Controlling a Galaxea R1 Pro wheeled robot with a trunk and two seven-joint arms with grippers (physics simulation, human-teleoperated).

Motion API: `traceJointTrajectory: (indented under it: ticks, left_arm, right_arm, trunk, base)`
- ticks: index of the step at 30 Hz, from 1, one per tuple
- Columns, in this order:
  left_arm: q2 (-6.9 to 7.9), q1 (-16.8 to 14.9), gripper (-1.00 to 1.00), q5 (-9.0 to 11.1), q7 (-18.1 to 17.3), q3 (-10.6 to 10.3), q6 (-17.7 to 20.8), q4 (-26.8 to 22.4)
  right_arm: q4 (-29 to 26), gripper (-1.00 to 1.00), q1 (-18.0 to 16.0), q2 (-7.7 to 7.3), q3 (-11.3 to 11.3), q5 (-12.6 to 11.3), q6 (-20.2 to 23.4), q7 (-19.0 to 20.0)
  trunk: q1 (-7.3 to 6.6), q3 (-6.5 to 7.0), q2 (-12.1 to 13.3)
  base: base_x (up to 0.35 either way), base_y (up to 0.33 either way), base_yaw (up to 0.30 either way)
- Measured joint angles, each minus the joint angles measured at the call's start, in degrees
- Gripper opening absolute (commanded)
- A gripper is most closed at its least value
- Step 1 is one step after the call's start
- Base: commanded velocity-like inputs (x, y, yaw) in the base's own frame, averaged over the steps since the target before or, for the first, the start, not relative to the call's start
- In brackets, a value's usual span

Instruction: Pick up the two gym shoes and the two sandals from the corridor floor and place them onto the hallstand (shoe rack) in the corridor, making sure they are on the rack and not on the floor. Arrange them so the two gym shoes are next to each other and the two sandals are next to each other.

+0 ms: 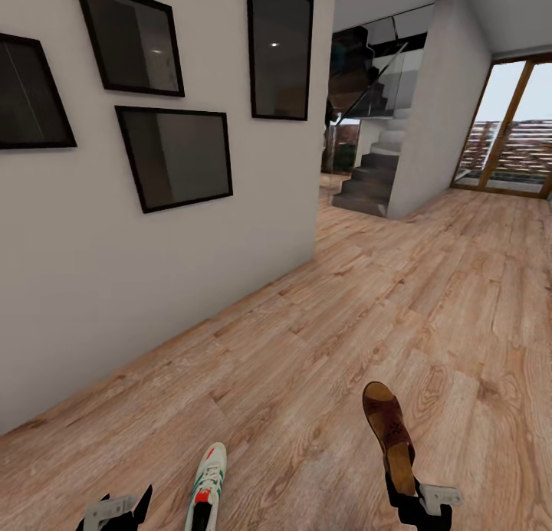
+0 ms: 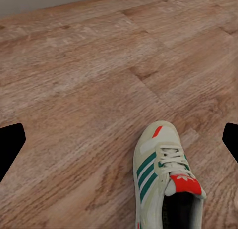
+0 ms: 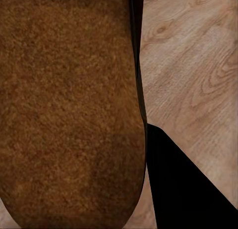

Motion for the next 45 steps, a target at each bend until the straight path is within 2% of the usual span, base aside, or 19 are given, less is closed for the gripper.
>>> traceJointTrajectory:
  ticks: [19, 21, 25, 26, 27, 28, 29, 30, 32, 35, 37, 38, 40, 41, 42, 43, 45]
  left_arm:
    - [0.01, -0.7, 1.0, -0.7, 0.9, -0.5, 1.0, 0.2]
    - [-0.09, -0.8, 1.0, -1.2, 1.6, -0.5, 1.1, 0.2]
    - [-0.28, -2.4, 1.0, -4.7, 4.7, -1.5, 2.5, 0.4]
    - [-0.39, -3.8, 1.0, -6.4, 6.4, -2.1, 3.8, 0.5]
    - [-0.43, -4.7, 1.0, -7.3, 7.2, -2.5, 4.7, 0.6]
    - [-0.5, -6.1, 1.0, -8.9, 8.7, -3.1, 6.6, 1.0]
    - [-0.52, -6.9, 1.0, -9.7, 9.3, -3.5, 7.7, 1.4]
    - [-0.54, -8.3, 1.0, -11.0, 10.4, -4.2, 9.7, 2.1]
    - [-0.5, -9.8, 1.0, -11.9, 11.2, -5.0, 11.6, 3.2]
    - [-0.33, -13.7, 1.0, -13.0, 12.3, -6.4, 14.7, 6.5]
    - [-0.23, -15.4, 1.0, -13.3, 12.6, -6.7, 15.3, 8.2]
    - [-0.13, -16.9, 1.0, -13.4, 13.1, -6.8, 15.7, 10.2]
    - [-0.02, -18.3, 1.0, -13.6, 14.0, -7.0, 15.9, 12.4]
    - [0.1, -19.6, 1.0, -13.8, 15.8, -7.1, 16.0, 15.6]
    - [0.13, -19.9, 1.0, -14.0, 16.5, -7.2, 16.0, 16.5]
    - [0.16, -20.6, 1.0, -15.2, 18.9, -8.1, 15.6, 19.1]
    - [0.2, -20.5, 1.0, -15.7, 19.6, -8.5, 15.4, 19.9]
  right_arm:
    - [-1.1, -1.0, 0.0, -0.06, 0.0, 0.0, 0.2, -0.1]
    - [-2.4, -1.0, 0.0, -0.1, -0.1, 0.0, 0.4, -0.1]
    - [-7.6, -1.0, 0.0, -0.25, 0.0, 0.1, 1.2, -0.3]
    - [-10.1, -1.0, 0.0, -0.49, 0.0, 0.2, 2.5, -0.2]
    - [-11.4, -1.0, 0.0, -0.69, 0.0, 0.2, 3.6, -0.2]
    - [-14.1, -1.0, 0.0, -1.17, 0.0, 0.1, 6.2, -0.3]
    - [-15.5, -1.0, 0.0, -1.43, 0.0, 0.1, 7.9, -0.2]
    - [-18.3, -1.0, 0.0, -1.93, 0.0, 0.1, 11.8, -0.2]
    - [-21.2, -1.0, -0.1, -2.47, 0.0, 0.1, 16.1, -0.2]
    - [-29.2, -1.0, -0.2, -3.41, -0.1, 0.2, 26.5, 0.0]
    - [-32.5, -1.0, -0.2, -3.6, 0.0, 0.2, 30.2, 0.0]
    - [-35.4, -1.0, -0.3, -3.71, 0.0, 0.2, 33.4, 0.1]
    - [-38.2, -1.0, -0.2, -3.79, 0.0, 0.2, 36.2, 0.2]
    - [-41.1, -1.0, -0.3, -3.89, 0.0, 0.2, 39.1, 0.3]
    - [-41.9, -1.0, -0.3, -3.94, 0.0, 0.2, 39.9, 0.3]
    - [-43.7, -1.0, -0.3, -4.53, 0.0, 0.2, 41.6, 0.3]
    - [-44.3, -1.0, -0.3, -5.36, 0.0, 0.2, 42.1, 0.4]
  trunk:
    - [0.0, 0.0, 0.0]
    - [0.0, 0.0, 0.0]
    - [0.0, 0.01, 0.0]
    - [0.0, 0.02, 0.0]
    - [0.0, 0.01, 0.0]
    - [0.0, 0.01, 0.0]
    - [0.0, 0.01, 0.0]
    - [0.0, 0.01, 0.0]
    - [0.0, 0.01, 0.0]
    - [-0.01, 0.02, 0.0]
    - [0.0, 0.01, 0.0]
    - [-0.01, 0.01, 0.0]
    - [0.0, 0.0, 0.0]
    - [0.0, 0.01, 0.0]
    - [0.0, 0.0, 0.0]
    - [0.0, 0.0, 0.0]
    - [0.0, 0.0, 0.0]
  base:
    - [0.0, 0.0, 0.0]
    - [0.0, 0.0, 0.0]
    - [0.0, 0.0, 0.0]
    - [0.0, 0.0, 0.0]
    - [0.0, 0.0, 0.0]
    - [0.0, 0.0, 0.0]
    - [0.0, 0.0, 0.0]
    - [0.0, 0.0, 0.0]
    - [0.0, 0.0, 0.0]
    - [0.0, 0.0, 0.0]
    - [0.0, 0.0, 0.0]
    - [0.0, 0.0, 0.0]
    - [0.0, 0.0, 0.0]
    - [0.0, 0.0, 0.0]
    - [0.0, 0.0, 0.0]
    - [0.0, 0.0, 0.0]
    - [0.0, 0.0, 0.0]
